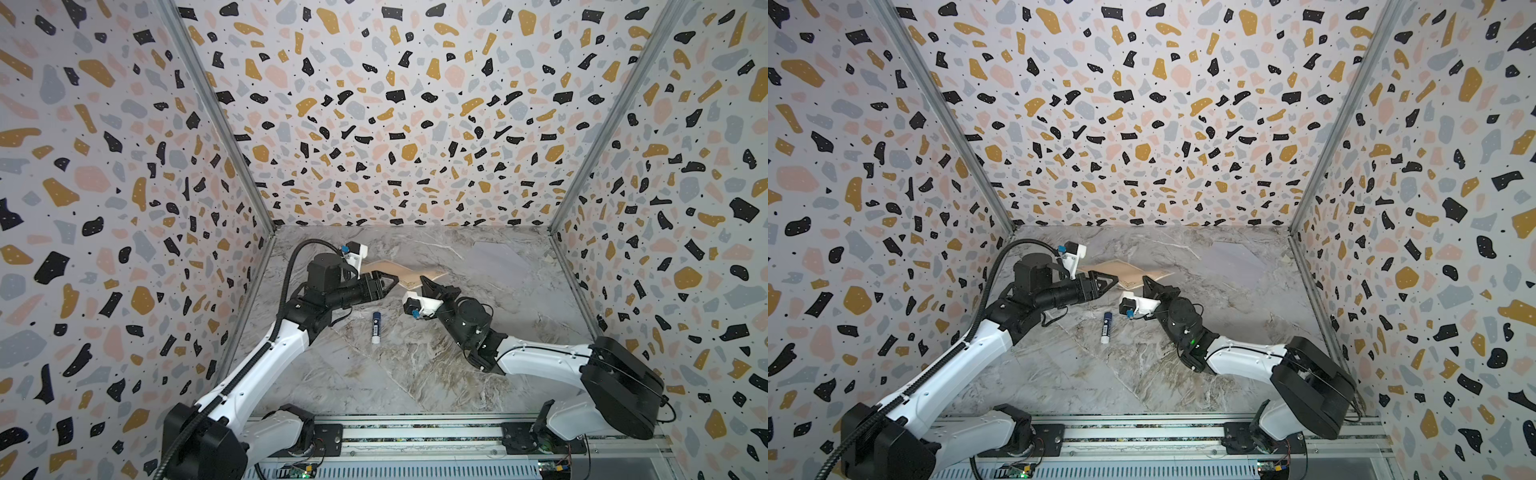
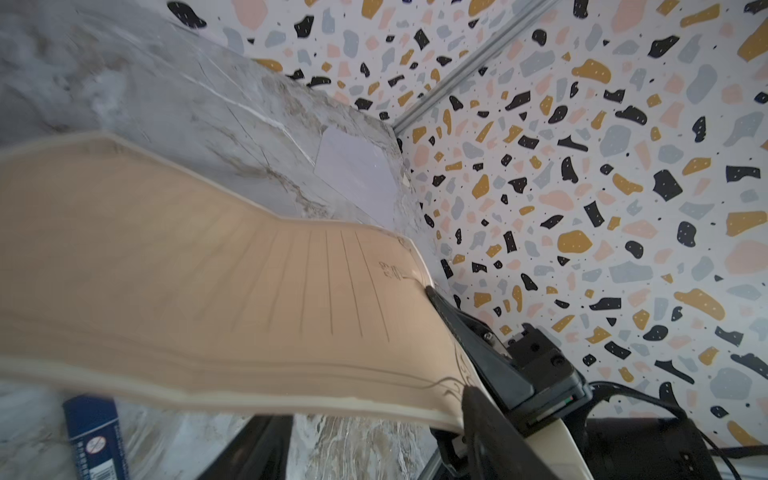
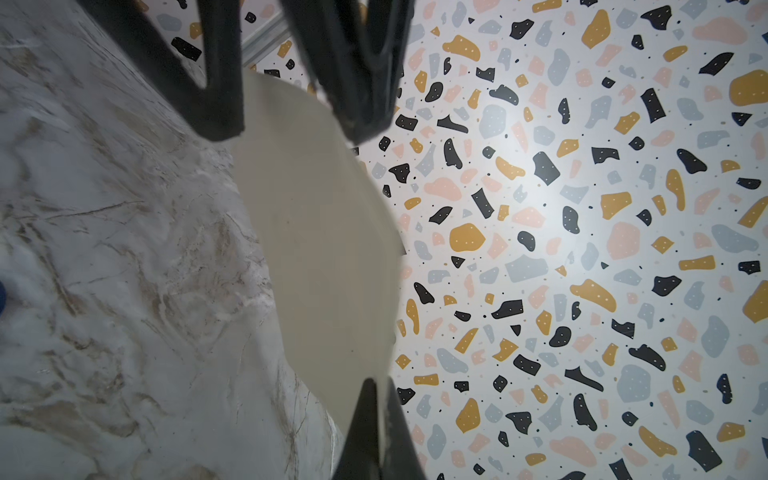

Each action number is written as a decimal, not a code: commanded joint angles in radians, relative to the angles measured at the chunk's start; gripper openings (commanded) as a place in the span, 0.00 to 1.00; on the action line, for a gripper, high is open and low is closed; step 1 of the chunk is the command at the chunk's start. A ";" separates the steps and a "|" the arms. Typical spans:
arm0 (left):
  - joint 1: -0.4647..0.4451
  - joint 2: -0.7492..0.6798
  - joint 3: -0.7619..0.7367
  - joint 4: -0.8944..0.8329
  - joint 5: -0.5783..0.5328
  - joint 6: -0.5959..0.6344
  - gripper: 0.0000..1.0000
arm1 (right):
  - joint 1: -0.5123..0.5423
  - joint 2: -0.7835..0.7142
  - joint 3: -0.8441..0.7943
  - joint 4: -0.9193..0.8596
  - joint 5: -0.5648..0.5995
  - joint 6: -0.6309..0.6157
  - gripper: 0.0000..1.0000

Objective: Place the letter into the envelope and seal it
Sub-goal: 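Grasp the letter's free end with the right gripper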

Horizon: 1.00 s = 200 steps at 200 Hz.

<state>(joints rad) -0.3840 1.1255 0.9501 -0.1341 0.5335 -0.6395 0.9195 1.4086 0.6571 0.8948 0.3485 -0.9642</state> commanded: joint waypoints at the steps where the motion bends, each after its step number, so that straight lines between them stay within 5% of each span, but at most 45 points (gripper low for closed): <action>1: -0.005 -0.059 0.063 -0.058 -0.100 0.149 0.72 | 0.001 -0.114 -0.007 -0.215 -0.039 0.118 0.00; 38: -0.004 -0.162 0.079 -0.112 -0.201 0.340 0.89 | -0.031 -0.267 0.025 -0.549 -0.180 0.306 0.00; 87: -0.006 -0.326 -0.042 0.023 -0.113 0.637 0.90 | -0.084 -0.385 0.085 -0.829 -0.354 0.424 0.00; 131: -0.008 -0.435 -0.153 0.076 0.129 0.879 0.93 | -0.128 -0.399 0.178 -1.036 -0.427 0.425 0.00; 200: -0.012 -0.422 -0.198 0.010 0.236 1.121 0.89 | -0.131 -0.428 0.239 -1.184 -0.434 0.352 0.00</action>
<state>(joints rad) -0.3893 0.6796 0.7525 -0.1188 0.6735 0.3328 0.7910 1.0084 0.8318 -0.2035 -0.0685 -0.5900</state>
